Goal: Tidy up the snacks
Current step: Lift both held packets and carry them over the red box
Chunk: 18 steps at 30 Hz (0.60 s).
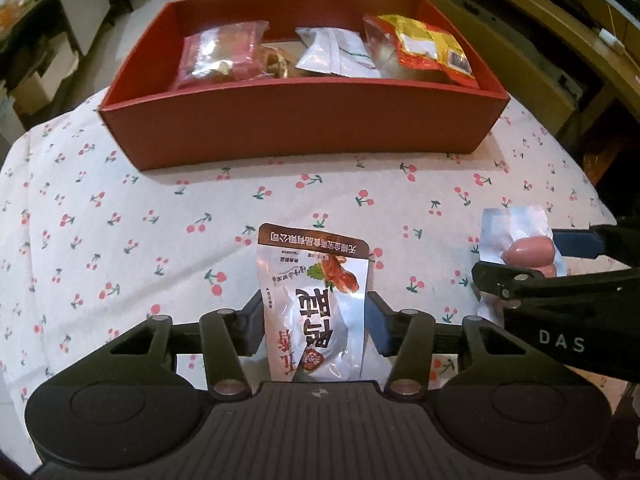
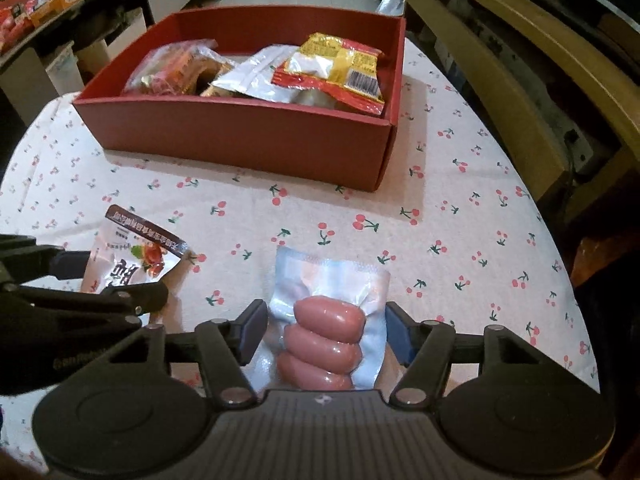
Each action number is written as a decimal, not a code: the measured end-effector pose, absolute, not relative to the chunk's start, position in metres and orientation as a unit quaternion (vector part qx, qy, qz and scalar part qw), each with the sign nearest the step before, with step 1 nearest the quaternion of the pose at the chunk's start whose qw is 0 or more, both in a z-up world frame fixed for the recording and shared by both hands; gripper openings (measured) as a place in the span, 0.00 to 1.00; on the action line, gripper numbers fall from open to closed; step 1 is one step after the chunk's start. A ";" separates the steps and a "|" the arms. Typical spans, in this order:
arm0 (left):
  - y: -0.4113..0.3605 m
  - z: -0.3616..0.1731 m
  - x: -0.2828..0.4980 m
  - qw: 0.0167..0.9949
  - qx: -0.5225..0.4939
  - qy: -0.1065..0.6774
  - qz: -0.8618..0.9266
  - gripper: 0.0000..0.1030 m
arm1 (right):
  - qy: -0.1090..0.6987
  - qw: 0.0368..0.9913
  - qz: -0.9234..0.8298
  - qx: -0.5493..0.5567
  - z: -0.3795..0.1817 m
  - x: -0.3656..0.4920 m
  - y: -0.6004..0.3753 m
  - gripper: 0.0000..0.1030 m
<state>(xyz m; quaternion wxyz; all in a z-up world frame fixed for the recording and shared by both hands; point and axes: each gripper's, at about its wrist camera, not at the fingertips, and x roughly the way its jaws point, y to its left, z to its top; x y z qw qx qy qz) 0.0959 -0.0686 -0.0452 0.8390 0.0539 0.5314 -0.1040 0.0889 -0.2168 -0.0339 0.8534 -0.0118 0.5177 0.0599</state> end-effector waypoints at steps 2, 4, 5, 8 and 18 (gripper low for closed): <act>-0.066 -0.040 0.095 0.842 0.048 0.527 -0.104 0.57 | 0.511 0.857 0.062 -0.010 -0.030 0.086 -0.216 0.74; -0.065 -0.035 0.090 0.844 0.043 0.523 -0.105 0.57 | 0.505 0.861 0.063 -0.009 -0.026 0.082 -0.215 0.74; -0.065 -0.033 0.089 0.846 0.042 0.521 -0.106 0.57 | 0.503 0.862 0.064 -0.009 -0.025 0.081 -0.214 0.74; -0.065 -0.028 0.087 0.849 0.037 0.516 -0.108 0.57 | 0.495 0.866 0.066 -0.006 -0.020 0.077 -0.212 0.74; -0.062 -0.005 0.083 0.867 0.025 0.487 -0.108 0.57 | 0.464 0.883 0.069 0.006 -0.001 0.074 -0.214 0.73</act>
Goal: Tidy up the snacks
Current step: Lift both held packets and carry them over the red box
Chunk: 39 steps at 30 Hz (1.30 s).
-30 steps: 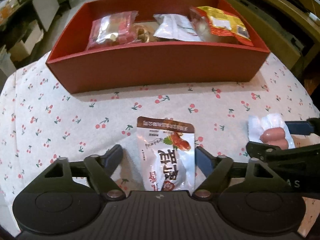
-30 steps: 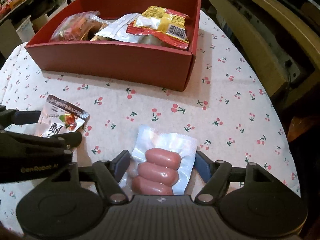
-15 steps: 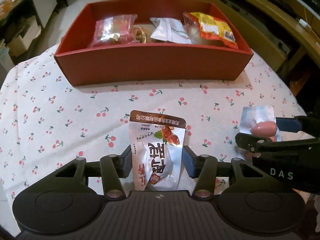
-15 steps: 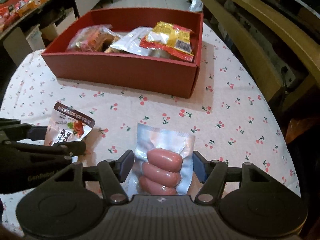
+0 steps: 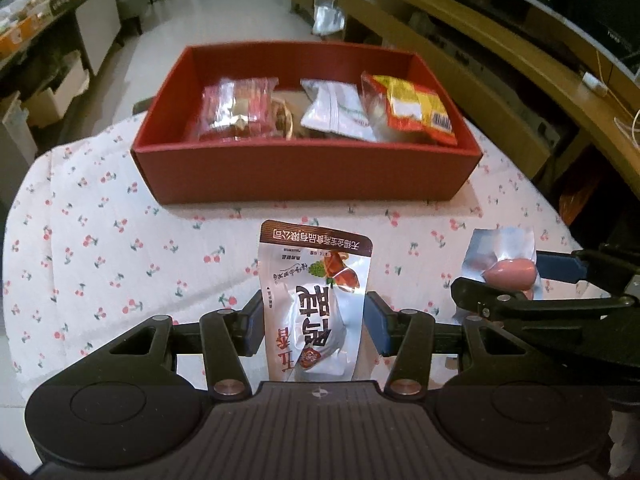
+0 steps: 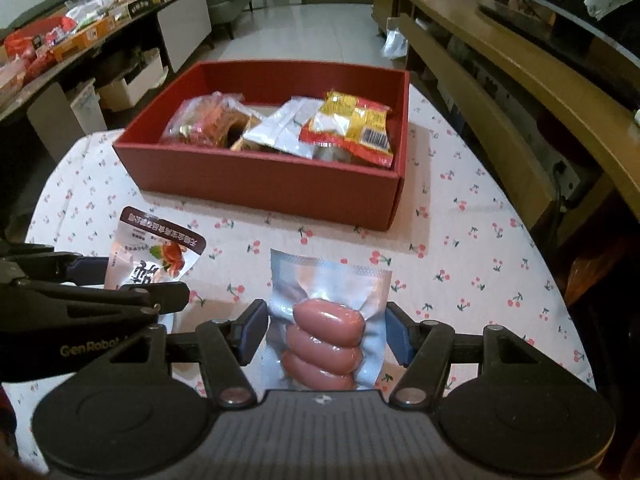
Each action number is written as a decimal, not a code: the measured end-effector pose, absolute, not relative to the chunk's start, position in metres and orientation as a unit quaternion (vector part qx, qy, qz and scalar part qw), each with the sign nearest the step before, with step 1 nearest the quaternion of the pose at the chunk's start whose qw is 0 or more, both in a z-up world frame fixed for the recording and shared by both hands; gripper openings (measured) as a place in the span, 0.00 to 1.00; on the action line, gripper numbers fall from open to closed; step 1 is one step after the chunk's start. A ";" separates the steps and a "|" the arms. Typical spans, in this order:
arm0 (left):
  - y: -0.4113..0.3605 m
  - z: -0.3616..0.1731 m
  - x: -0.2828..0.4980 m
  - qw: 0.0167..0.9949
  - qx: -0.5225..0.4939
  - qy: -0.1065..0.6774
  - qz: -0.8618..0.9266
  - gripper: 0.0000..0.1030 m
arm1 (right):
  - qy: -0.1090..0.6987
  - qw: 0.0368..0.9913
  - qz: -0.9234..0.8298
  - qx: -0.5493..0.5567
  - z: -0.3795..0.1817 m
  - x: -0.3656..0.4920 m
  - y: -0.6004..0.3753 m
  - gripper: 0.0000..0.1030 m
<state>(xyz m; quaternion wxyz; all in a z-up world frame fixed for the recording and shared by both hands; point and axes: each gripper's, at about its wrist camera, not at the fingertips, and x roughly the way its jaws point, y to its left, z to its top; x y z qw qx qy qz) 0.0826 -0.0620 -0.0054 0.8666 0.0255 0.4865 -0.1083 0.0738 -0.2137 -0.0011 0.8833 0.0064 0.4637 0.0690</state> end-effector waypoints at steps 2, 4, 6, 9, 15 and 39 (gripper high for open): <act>-0.062 0.000 0.084 0.870 0.022 0.480 -0.108 0.56 | 0.456 0.887 0.068 0.010 0.004 0.075 -0.215 0.73; -0.062 0.005 0.086 0.874 0.018 0.473 -0.109 0.56 | 0.449 0.891 0.068 0.013 0.008 0.077 -0.216 0.73; -0.063 0.009 0.088 0.878 0.017 0.466 -0.108 0.55 | 0.442 0.895 0.067 0.016 0.012 0.079 -0.217 0.73; -0.064 0.016 0.092 0.884 0.015 0.455 -0.105 0.55 | 0.430 0.900 0.064 0.018 0.019 0.084 -0.218 0.73; -0.065 0.027 0.105 0.891 0.014 0.442 -0.100 0.55 | 0.415 0.908 0.056 0.023 0.029 0.096 -0.218 0.73; -0.071 0.044 0.199 0.910 0.020 0.409 -0.066 0.54 | 0.383 0.923 0.035 0.033 0.042 0.198 -0.219 0.73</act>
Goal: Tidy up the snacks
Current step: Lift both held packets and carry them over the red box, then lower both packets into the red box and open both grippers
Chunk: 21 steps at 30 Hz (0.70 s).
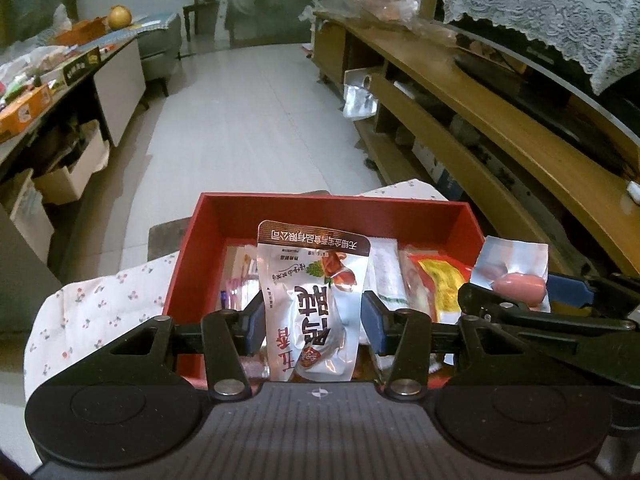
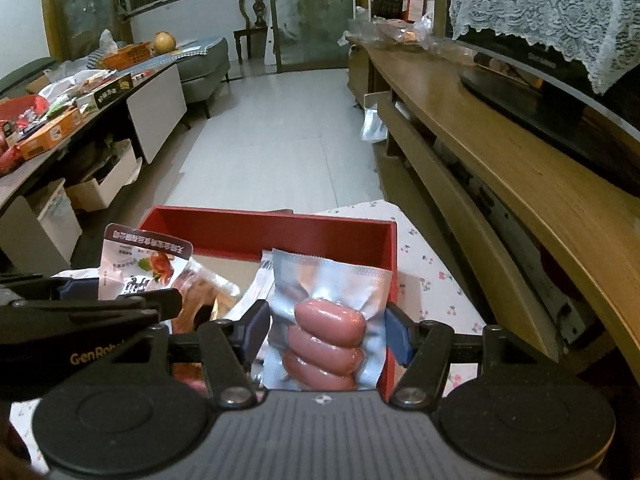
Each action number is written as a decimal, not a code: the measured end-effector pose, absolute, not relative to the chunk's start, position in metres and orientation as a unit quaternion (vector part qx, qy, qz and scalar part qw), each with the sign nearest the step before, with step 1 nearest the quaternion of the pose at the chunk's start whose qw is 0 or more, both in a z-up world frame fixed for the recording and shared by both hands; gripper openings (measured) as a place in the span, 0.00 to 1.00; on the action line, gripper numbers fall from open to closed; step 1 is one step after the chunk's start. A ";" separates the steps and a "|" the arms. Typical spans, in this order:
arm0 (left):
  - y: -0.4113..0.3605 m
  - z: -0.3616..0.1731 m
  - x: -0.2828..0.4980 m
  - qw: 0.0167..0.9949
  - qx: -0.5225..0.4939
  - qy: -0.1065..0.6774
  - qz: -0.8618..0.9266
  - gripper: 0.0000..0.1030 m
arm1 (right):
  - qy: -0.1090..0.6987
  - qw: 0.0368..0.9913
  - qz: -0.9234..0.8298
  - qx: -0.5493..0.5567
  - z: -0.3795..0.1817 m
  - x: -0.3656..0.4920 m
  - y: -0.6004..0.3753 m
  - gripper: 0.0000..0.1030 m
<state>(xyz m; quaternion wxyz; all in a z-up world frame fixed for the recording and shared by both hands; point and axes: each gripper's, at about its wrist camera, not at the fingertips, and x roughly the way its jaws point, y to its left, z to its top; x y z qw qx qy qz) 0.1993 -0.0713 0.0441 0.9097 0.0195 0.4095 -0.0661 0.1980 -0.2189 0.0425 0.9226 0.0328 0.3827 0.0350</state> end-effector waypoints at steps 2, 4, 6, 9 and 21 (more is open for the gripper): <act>-0.071 0.040 0.206 0.908 0.019 0.413 -0.063 0.54 | 0.385 0.922 0.036 0.031 0.038 0.205 -0.218 0.73; -0.071 0.036 0.212 0.906 0.018 0.418 -0.060 0.54 | 0.389 0.920 0.036 0.029 0.033 0.213 -0.217 0.73; -0.070 0.031 0.217 0.904 0.016 0.423 -0.056 0.54 | 0.396 0.917 0.037 0.028 0.028 0.219 -0.217 0.73; -0.070 0.025 0.223 0.901 0.014 0.431 -0.051 0.54 | 0.400 0.915 0.036 0.025 0.021 0.225 -0.214 0.72; -0.071 0.013 0.235 0.896 0.013 0.443 -0.041 0.54 | 0.409 0.912 0.031 0.016 0.009 0.236 -0.210 0.72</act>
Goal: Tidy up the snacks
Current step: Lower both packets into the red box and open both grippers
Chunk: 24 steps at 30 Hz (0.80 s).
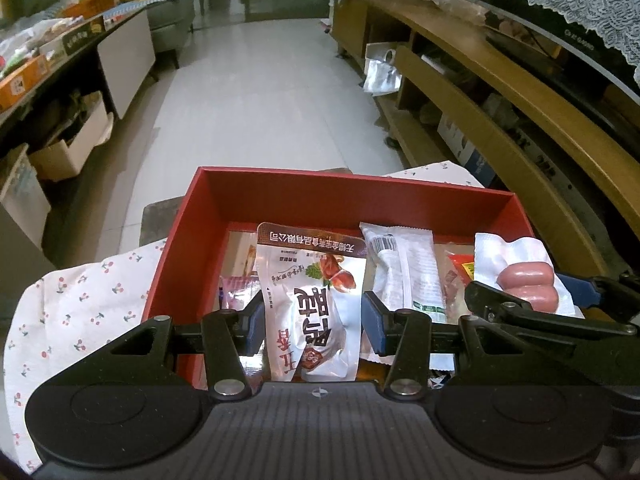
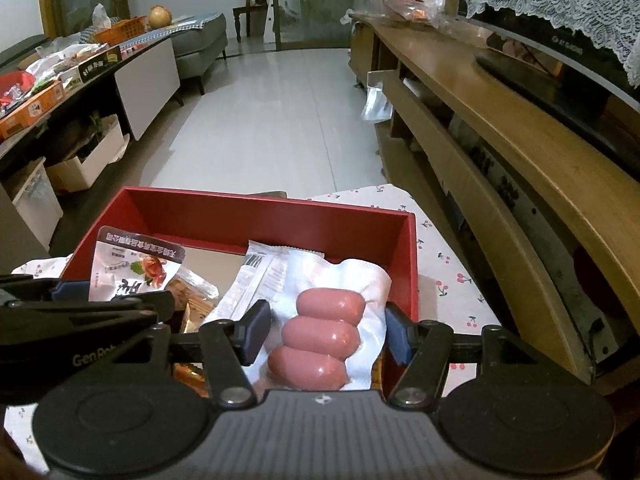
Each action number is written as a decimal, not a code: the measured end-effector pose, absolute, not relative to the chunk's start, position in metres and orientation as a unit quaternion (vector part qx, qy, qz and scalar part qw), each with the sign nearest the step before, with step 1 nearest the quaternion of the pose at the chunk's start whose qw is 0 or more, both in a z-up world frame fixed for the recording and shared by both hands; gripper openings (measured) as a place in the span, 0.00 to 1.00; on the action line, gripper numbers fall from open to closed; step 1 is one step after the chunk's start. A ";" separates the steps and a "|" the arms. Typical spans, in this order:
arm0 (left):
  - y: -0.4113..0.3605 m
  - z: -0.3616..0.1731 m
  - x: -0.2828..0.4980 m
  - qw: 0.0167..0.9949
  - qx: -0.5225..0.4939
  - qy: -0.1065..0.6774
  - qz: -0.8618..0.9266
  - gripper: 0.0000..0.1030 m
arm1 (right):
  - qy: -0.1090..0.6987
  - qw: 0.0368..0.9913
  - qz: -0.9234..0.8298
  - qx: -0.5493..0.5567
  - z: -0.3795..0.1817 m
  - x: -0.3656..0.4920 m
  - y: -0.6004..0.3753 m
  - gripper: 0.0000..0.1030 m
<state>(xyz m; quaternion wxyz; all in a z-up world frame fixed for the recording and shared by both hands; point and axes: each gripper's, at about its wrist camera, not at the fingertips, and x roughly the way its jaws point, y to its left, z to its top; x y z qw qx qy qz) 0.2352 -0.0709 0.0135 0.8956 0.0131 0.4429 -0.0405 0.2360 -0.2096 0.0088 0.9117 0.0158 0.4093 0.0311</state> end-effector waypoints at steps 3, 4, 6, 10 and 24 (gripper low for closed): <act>-0.072 0.013 0.236 0.896 0.013 0.443 -0.038 0.54 | 0.408 0.912 0.031 0.013 0.008 0.237 -0.208 0.72; -0.072 0.012 0.236 0.896 0.014 0.443 -0.038 0.54 | 0.409 0.912 0.031 0.013 0.008 0.238 -0.209 0.72; -0.072 0.011 0.237 0.896 0.016 0.442 -0.036 0.54 | 0.409 0.912 0.030 0.011 0.007 0.238 -0.208 0.72; -0.074 0.010 0.237 0.897 0.021 0.441 -0.033 0.54 | 0.409 0.912 0.030 0.008 0.005 0.239 -0.207 0.72; -0.077 0.006 0.238 0.898 0.040 0.438 -0.027 0.56 | 0.412 0.911 0.027 -0.004 -0.002 0.243 -0.204 0.70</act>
